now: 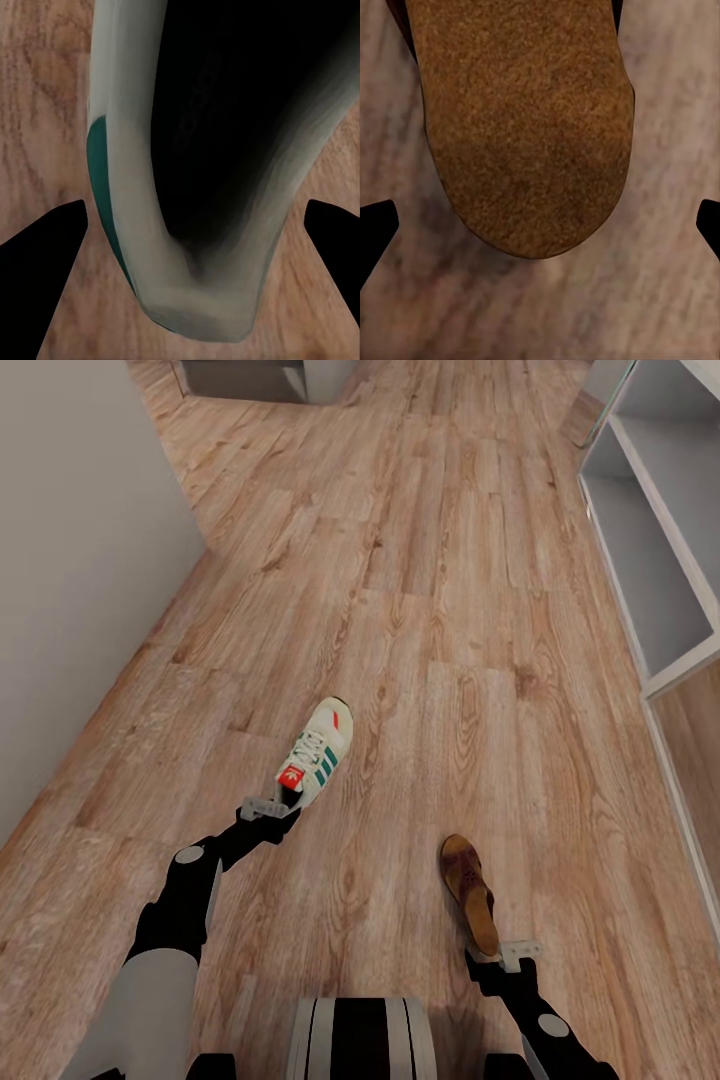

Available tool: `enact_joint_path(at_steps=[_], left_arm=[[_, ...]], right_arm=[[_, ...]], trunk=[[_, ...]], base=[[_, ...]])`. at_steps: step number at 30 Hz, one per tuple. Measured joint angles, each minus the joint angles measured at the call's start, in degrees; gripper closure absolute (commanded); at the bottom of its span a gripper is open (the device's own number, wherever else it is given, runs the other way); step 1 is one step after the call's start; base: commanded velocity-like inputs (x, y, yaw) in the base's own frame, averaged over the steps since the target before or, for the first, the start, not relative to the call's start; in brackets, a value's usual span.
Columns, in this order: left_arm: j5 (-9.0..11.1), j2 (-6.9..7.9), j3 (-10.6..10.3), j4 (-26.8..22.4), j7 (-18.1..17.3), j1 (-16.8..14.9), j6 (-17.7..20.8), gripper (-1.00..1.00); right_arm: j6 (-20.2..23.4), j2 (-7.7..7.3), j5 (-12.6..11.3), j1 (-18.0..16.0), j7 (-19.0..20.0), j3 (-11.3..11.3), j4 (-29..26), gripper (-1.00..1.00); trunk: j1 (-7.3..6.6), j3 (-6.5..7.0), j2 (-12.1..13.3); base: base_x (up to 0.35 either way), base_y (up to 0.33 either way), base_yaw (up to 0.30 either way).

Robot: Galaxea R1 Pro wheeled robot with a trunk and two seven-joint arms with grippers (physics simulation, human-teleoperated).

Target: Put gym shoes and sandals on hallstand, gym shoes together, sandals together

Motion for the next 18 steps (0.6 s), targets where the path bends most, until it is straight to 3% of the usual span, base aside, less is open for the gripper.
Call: enact_joint_path(at_steps=[13,14,18], left_arm=[[-0.01,0.0,0.0,0.02,-0.01,0.08,-0.03,1.0],[-0.01,0.03,0.0,-0.01,-0.01,0.08,-0.03,1.0],[-0.02,0.0,0.0,0.02,-0.01,0.09,-0.03,1.0]], right_arm=[[0.01,0.0,0.07,0.01,0.0,0.0,0.0,-1.0],[0.04,0.0,0.08,0.01,0.0,0.0,0.0,1.0],[0.07,-0.01,0.16,0.0,-0.05,-0.04,-0.01,1.0]], trunk=[[0.0,0.0,0.0],[0.0,0.0,0.0],[0.0,0.0,0.0]], base=[[0.055,0.0,0.0],[0.004,0.0,0.0],[0.001,0.0,0.0]])
